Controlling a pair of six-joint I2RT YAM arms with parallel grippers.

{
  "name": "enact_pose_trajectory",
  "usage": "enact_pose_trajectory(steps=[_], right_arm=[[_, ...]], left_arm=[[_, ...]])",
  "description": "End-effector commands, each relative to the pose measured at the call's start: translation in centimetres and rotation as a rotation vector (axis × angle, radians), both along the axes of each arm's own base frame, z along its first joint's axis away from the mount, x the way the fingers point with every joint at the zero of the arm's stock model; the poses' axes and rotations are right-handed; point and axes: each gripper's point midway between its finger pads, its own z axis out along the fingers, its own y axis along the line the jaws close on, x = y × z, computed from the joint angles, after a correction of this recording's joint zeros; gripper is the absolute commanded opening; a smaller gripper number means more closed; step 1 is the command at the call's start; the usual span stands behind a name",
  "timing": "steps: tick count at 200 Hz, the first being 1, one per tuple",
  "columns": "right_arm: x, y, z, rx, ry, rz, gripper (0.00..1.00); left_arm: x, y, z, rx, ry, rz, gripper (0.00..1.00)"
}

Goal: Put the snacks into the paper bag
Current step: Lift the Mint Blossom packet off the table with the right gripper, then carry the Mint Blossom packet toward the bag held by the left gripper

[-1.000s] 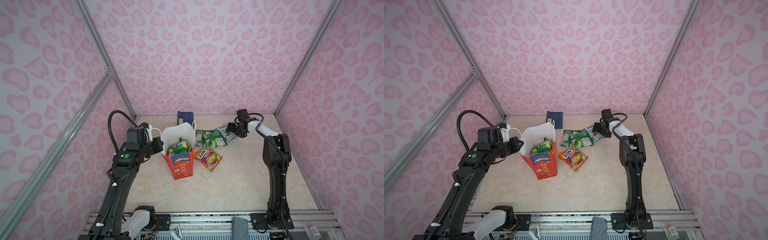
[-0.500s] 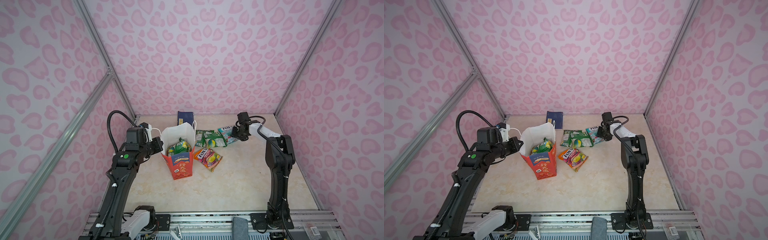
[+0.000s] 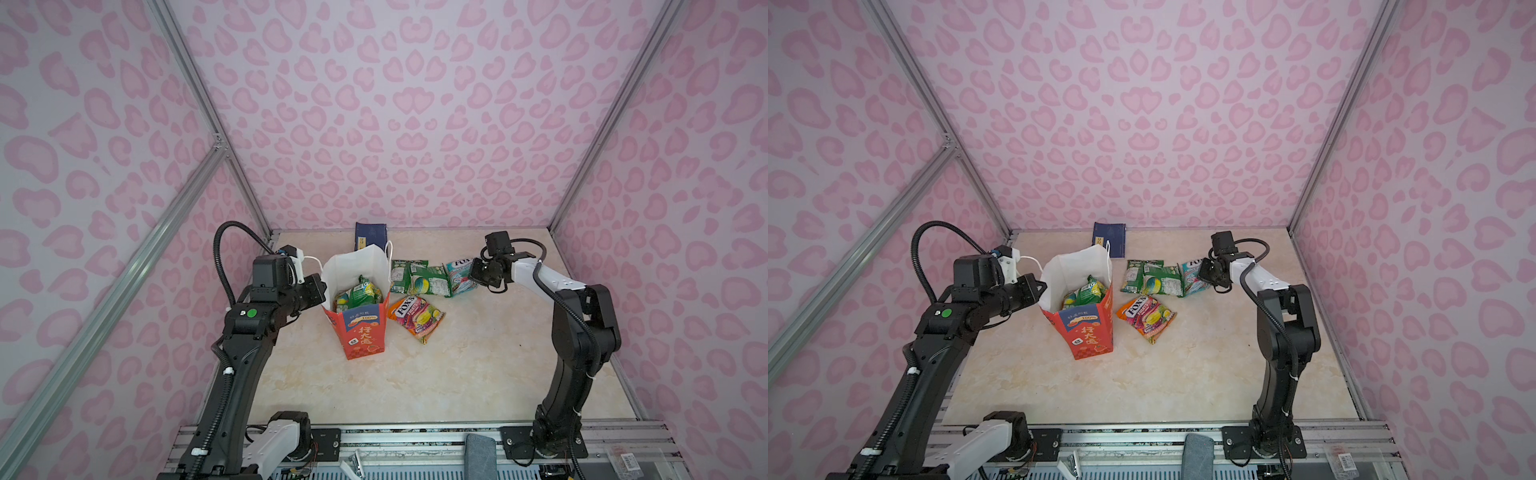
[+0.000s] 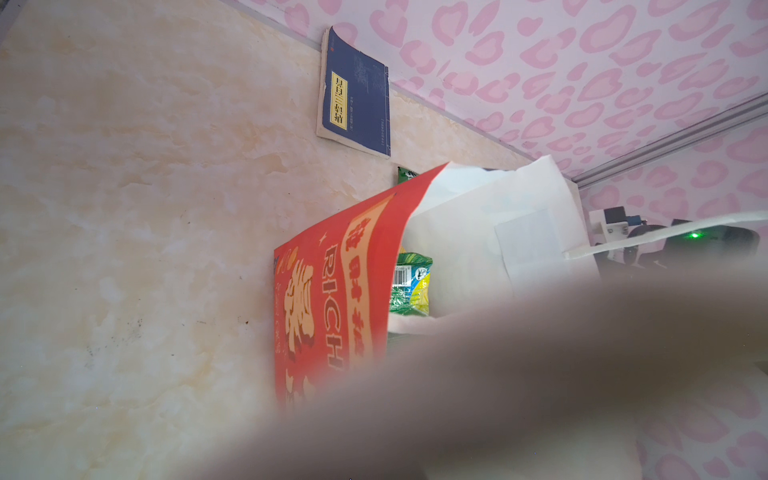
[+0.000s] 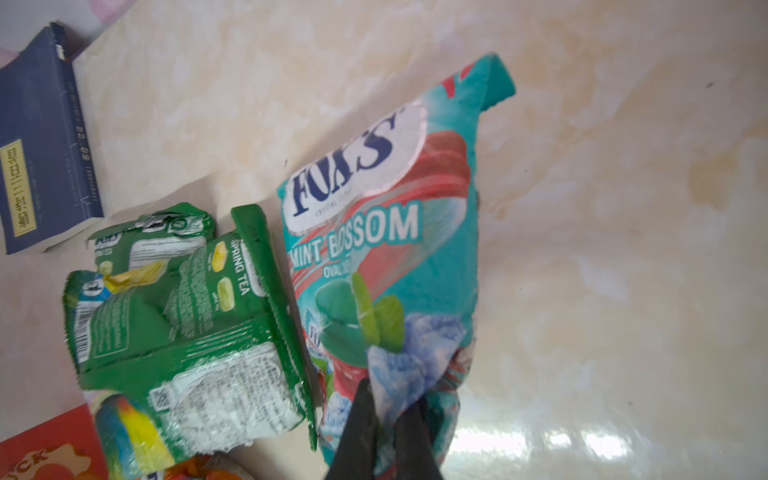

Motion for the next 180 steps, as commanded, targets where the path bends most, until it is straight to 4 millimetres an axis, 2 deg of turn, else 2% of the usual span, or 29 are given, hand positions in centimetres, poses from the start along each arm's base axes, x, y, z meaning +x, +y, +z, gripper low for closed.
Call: enact_pose_trajectory(steps=[1,77,116,136,180], right_arm=[[0.2,-0.1,2.1,0.017,-0.072,-0.025,0.00],[-3.7,-0.5,7.4,0.062,-0.191,-0.037,0.00],[-7.5,-0.1,10.5,0.026,-0.261,0.000,0.00],[-9.0,0.1,13.1,-0.017,-0.297,0.032,0.00],[-12.0,2.1,20.3,-0.071,-0.446,0.092,0.00]], left_arm=[[0.7,-0.2,1.4,-0.015,-0.073,-0.011,0.03],[0.8,-0.4,1.3,-0.026,-0.067,-0.019,0.03],[0.6,-0.5,1.6,-0.030,-0.075,-0.025,0.03],[0.6,-0.7,1.7,-0.039,-0.077,-0.031,0.03],[0.6,-0.9,1.8,-0.050,-0.080,-0.040,0.03]])
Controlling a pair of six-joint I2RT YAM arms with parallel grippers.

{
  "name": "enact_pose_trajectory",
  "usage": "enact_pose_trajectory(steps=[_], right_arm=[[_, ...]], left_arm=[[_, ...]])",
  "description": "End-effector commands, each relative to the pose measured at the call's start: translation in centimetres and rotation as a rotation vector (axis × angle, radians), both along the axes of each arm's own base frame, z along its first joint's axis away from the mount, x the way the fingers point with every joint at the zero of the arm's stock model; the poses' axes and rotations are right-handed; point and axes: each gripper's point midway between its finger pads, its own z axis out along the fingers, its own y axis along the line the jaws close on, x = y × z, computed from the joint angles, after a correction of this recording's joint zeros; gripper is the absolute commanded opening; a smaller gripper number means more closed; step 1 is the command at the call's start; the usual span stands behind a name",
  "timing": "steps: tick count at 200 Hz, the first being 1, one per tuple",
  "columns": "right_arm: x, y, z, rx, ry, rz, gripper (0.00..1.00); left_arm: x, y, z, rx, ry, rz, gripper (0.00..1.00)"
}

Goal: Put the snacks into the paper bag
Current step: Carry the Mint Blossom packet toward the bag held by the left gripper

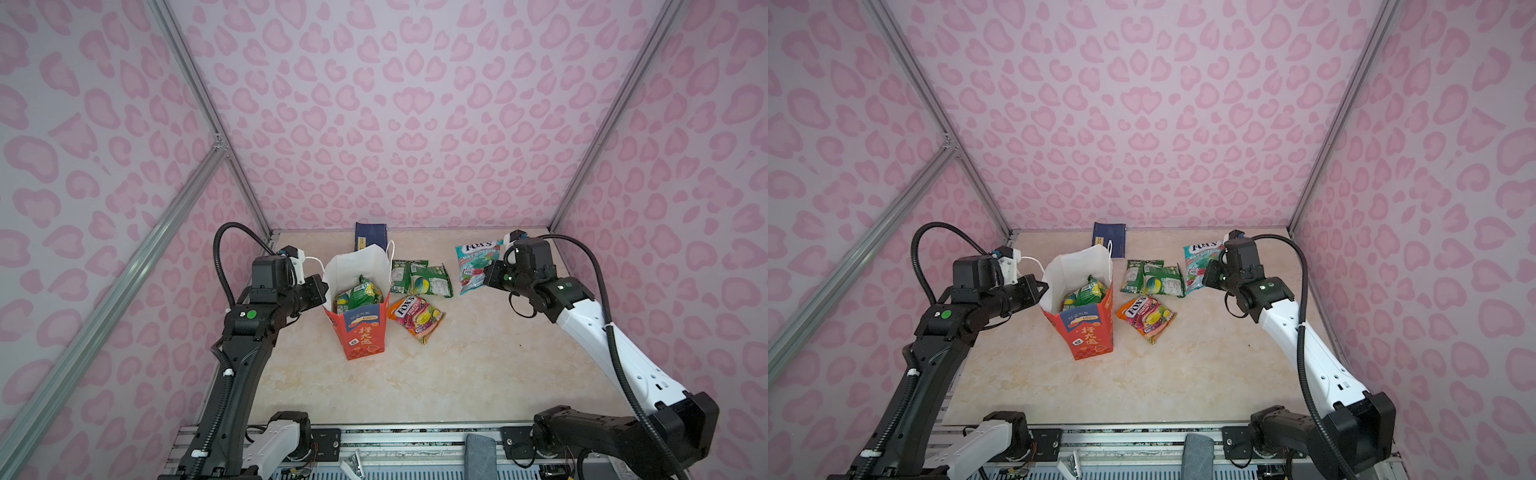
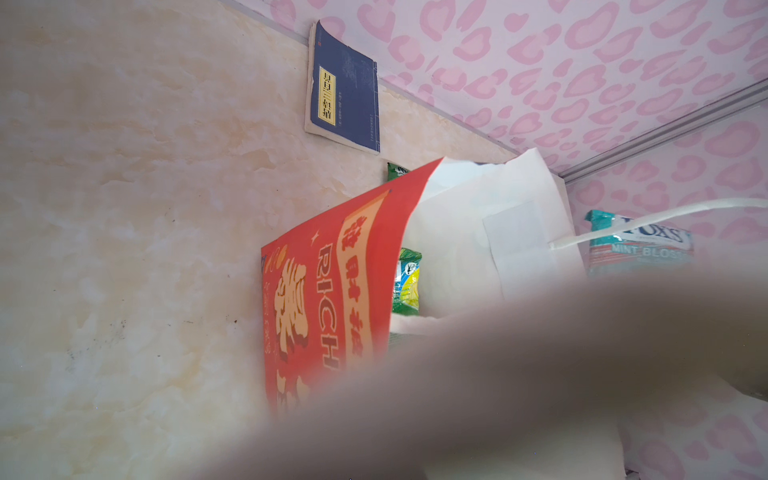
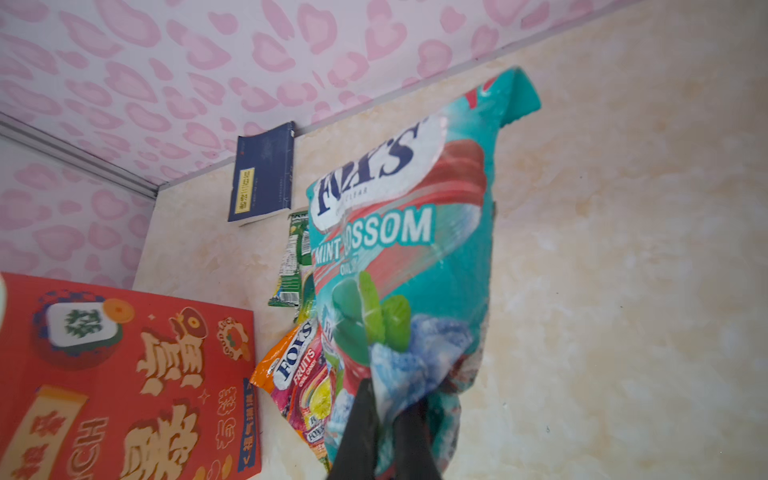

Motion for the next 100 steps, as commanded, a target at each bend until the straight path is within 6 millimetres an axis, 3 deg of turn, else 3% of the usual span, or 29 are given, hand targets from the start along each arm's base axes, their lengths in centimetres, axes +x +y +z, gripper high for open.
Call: enact_pose_trajectory(steps=[1,67,74,100], right_arm=[[-1.1,0.0,2.5,-0.062,-0.063,-0.005,0.00],[-5.6,6.3,12.7,-0.050,-0.297,0.131,0.00],[-6.0,6.9,14.8,-0.033,-0.335,0.143,0.00],[-6.4,10.2,17.2,-0.047,-0.376,0.212,0.00]], left_arm=[[0.8,-0.4,1.6,-0.025,-0.076,-0.014,0.03],[0.8,-0.4,1.7,-0.026,-0.079,-0.016,0.03],[0.7,-0.5,1.8,-0.026,-0.082,-0.017,0.03],[0.7,-0.5,1.7,-0.025,-0.080,-0.018,0.03]])
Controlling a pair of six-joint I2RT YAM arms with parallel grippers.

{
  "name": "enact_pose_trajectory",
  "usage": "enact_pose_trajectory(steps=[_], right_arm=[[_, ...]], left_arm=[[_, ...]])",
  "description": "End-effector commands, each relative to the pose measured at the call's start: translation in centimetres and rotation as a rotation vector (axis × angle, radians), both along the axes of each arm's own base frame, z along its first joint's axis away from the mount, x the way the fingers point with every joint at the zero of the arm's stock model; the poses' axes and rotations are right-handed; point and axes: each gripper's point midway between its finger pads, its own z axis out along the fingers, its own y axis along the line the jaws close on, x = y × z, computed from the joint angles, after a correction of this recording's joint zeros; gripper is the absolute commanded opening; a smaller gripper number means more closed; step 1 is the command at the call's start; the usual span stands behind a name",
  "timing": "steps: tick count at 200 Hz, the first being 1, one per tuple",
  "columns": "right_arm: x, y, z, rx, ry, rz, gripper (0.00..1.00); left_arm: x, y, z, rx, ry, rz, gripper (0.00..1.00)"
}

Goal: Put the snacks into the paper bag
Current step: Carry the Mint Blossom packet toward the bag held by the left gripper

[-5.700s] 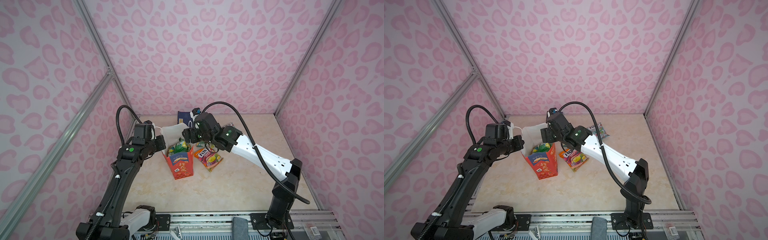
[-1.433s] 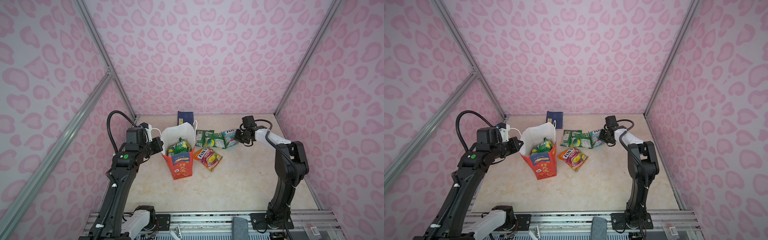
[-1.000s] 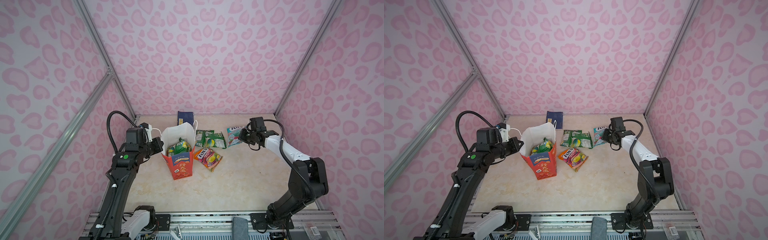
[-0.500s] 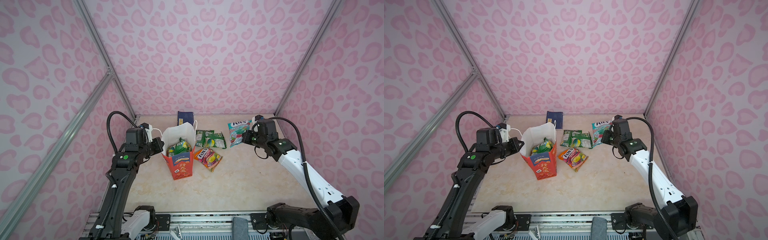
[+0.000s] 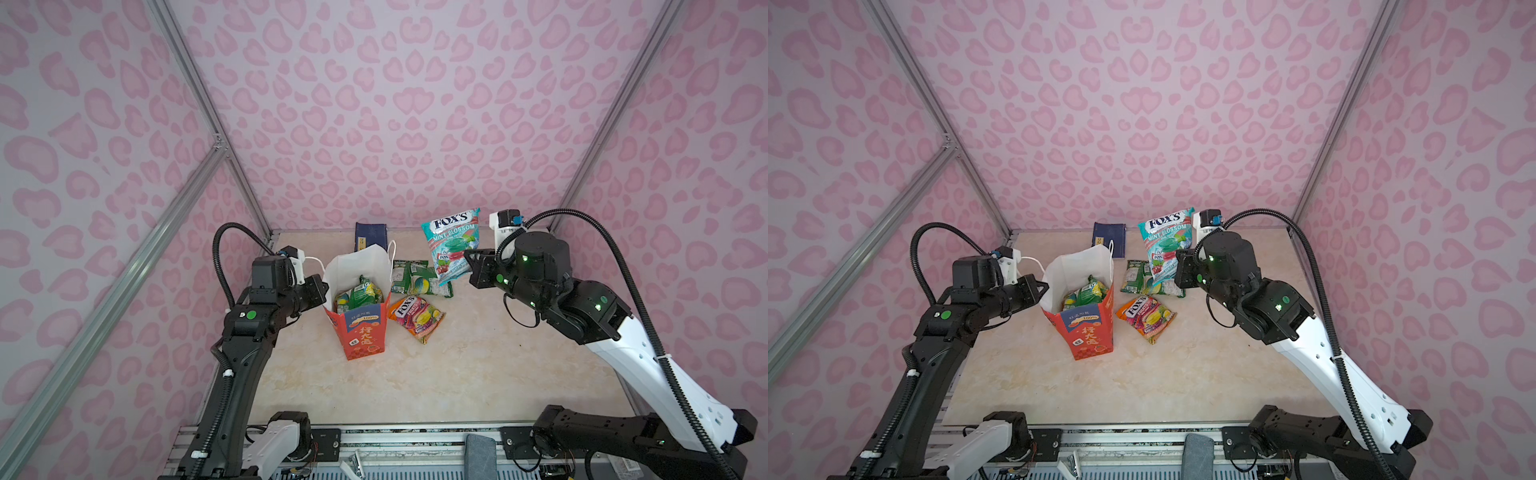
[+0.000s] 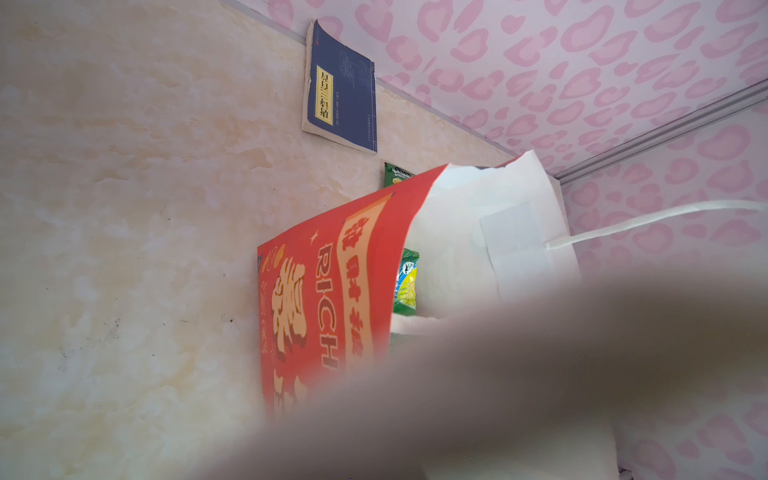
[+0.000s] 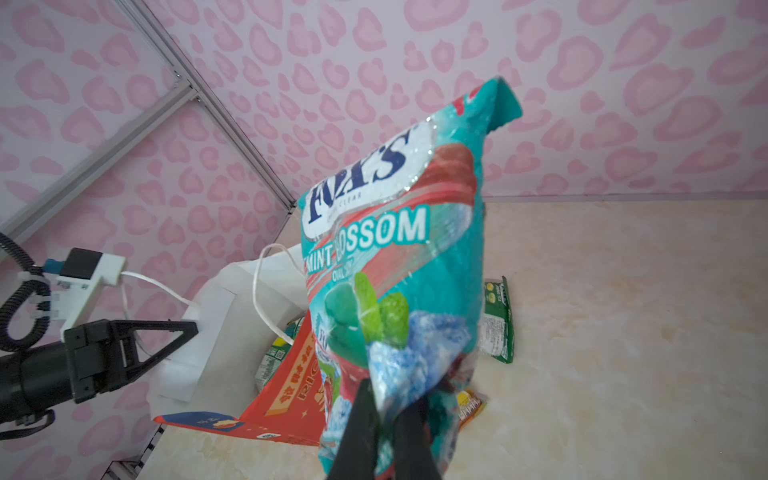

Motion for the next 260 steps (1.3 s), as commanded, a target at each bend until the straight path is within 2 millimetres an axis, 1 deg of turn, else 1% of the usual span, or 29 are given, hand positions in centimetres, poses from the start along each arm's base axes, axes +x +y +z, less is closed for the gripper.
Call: enact_pose_trajectory(steps=[1,8,12,26,55,72,93,134,163,186,228,260], right_arm=[[0.3,1.6,2.4,-0.030,-0.075,-0.002,0.00],[0.2,2.6,3.0,-0.030,-0.087,0.020,0.00],[0.3,3.4,3.0,-0.037,-0.085,0.034,0.00],[0.3,5.5,3.9,-0.048,-0.101,0.068,0.00],[0.3,10.0,4.5,-0.057,-0.114,0.146,0.00],[0.4,12.6,4.3,-0.060,-0.107,0.189,0.00],[0.6,15.3,3.6,-0.074,-0.094,0.225,0.00],[0.9,19.6,1.7,-0.069,-0.054,0.296,0.00],[1.1,21.8,0.1,-0.087,-0.032,0.322,0.00],[1.4,22.8,-1.5,-0.107,-0.006,0.325,0.00],[2.0,23.6,-4.5,-0.157,0.036,0.318,0.00],[2.2,23.7,-6.1,-0.188,0.058,0.314,0.00]], left_arm=[[0.8,-0.4,1.7,-0.015,-0.082,-0.020,0.03],[0.8,-0.4,1.7,-0.016,-0.082,-0.020,0.03],[0.8,-0.4,1.7,-0.016,-0.082,-0.019,0.03],[0.8,-0.4,1.6,-0.016,-0.081,-0.020,0.03],[0.8,-0.5,1.7,-0.021,-0.083,-0.025,0.03],[0.8,-0.5,1.6,-0.022,-0.081,-0.026,0.03],[0.8,-0.6,1.6,-0.022,-0.079,-0.026,0.03],[0.8,-0.5,1.5,-0.023,-0.078,-0.026,0.03],[0.8,-0.6,1.6,-0.025,-0.079,-0.028,0.03],[0.8,-0.6,1.6,-0.025,-0.079,-0.028,0.03],[0.8,-0.6,1.5,-0.026,-0.078,-0.029,0.03],[0.9,-0.6,1.5,-0.026,-0.078,-0.029,0.03]])
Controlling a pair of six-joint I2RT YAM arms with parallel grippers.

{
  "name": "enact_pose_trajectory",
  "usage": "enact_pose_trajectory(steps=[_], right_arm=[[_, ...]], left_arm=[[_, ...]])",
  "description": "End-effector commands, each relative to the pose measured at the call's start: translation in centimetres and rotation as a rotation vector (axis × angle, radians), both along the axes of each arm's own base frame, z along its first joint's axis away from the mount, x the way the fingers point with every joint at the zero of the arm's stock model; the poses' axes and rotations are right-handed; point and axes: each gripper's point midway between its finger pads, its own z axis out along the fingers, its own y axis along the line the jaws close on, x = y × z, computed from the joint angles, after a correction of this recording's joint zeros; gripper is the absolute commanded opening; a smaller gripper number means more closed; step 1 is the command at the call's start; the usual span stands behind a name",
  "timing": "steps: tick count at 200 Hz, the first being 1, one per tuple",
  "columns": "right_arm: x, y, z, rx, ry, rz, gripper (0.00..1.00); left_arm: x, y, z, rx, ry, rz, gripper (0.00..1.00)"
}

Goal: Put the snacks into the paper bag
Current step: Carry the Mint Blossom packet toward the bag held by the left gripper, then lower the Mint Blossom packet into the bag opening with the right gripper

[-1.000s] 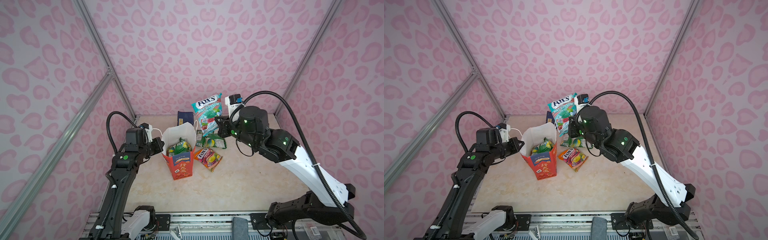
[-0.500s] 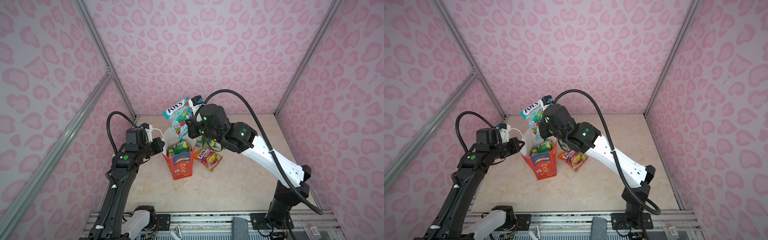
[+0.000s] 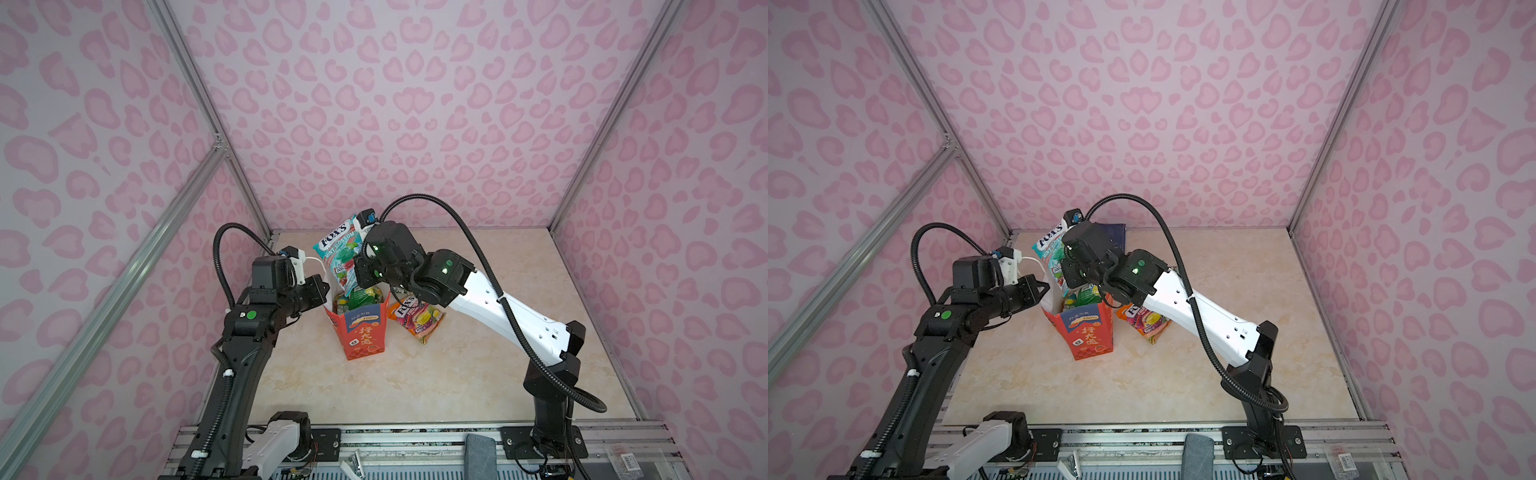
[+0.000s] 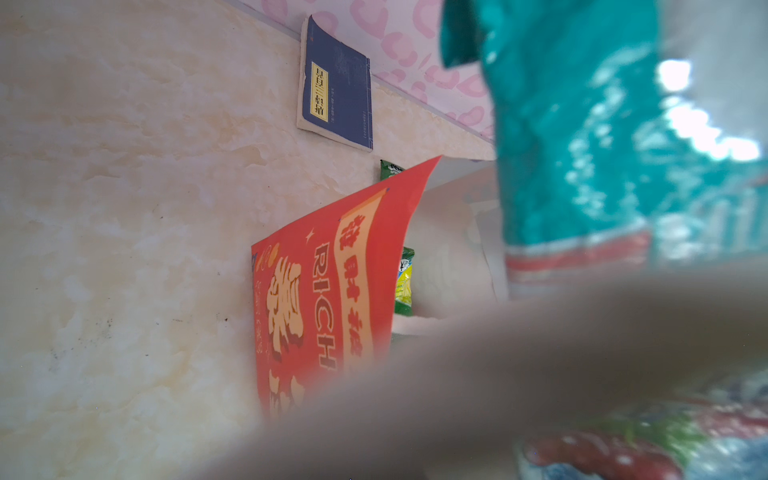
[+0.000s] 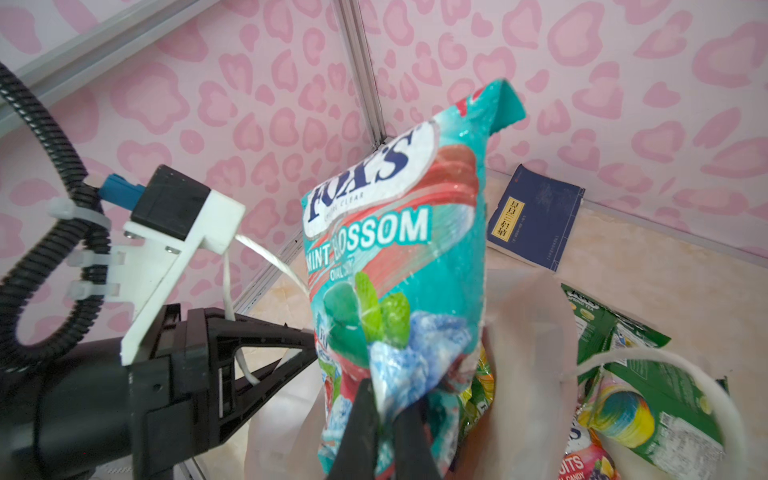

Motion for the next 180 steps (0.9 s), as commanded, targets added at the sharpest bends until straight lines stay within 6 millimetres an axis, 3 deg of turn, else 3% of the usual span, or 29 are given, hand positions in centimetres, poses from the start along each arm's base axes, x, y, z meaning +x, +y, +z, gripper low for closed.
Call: enact_pose_trajectory(steps=[1,90,180], right_arm=[[0.4,0.4,-0.7,-0.003,0.003,-0.010,0.00],[0.4,-1.3,-4.0,-0.083,0.013,-0.079,0.00],[-2.2,-2.7,-3.5,-0.070,-0.033,-0.115,0.00]], left_arm=[[1.0,-0.4,1.6,-0.017,-0.081,-0.017,0.03],[1.0,-0.3,1.5,-0.014,-0.078,-0.014,0.03],[1.0,-0.3,1.5,-0.012,-0.078,-0.013,0.03]])
